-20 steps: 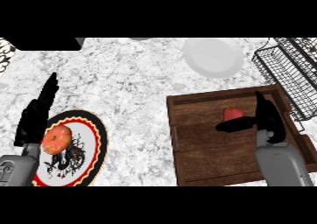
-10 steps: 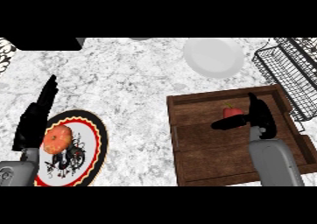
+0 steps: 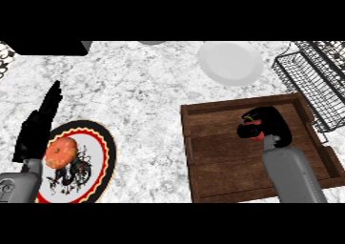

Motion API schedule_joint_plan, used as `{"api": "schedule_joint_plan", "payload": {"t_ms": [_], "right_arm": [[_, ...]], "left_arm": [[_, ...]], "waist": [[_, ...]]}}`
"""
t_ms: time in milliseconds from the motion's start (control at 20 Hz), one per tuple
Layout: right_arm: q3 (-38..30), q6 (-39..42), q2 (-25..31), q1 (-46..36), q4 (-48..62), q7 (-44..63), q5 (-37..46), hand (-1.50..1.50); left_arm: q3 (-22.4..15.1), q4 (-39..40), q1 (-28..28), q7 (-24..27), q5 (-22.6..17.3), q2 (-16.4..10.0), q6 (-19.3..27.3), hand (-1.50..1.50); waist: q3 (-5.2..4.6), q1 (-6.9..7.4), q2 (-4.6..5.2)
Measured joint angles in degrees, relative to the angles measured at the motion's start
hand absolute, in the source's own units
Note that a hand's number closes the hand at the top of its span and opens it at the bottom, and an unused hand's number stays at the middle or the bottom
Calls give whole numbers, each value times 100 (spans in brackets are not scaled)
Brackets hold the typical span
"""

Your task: Pick the bell pepper from the tray and place it in the tiered basket

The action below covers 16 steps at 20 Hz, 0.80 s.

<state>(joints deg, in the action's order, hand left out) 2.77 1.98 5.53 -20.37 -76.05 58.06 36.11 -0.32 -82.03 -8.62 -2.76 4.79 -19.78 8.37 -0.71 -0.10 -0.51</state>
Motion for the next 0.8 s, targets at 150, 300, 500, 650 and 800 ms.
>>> {"api": "schedule_joint_plan", "payload": {"t_ms": [150, 300, 500, 650, 800], "right_arm": [[-109, -65, -89, -72, -40, 22, -17, 150], [-212, -152, -215, -25, -242, 20, -82, 150], [-438, -432, -302, -456, -138, 168, 165, 150], [-838, -694, -77, -1176, 570, 338, 620, 150], [-1161, -903, 245, -1730, 1093, 435, 1106, 150]], "left_arm": [[49, 42, 36, 79, 18, 28, -62, 0], [80, -19, 39, 42, 64, 68, -90, 0], [49, -93, 19, -33, 122, 141, -109, 0], [-50, -140, -61, 7, 137, 179, -168, 0], [-144, -201, -200, 6, 154, 211, -219, 0]], "waist": [[18, -6, 13], [45, 2, 29], [60, 61, 61], [59, 324, 172], [56, 542, 289]]}}
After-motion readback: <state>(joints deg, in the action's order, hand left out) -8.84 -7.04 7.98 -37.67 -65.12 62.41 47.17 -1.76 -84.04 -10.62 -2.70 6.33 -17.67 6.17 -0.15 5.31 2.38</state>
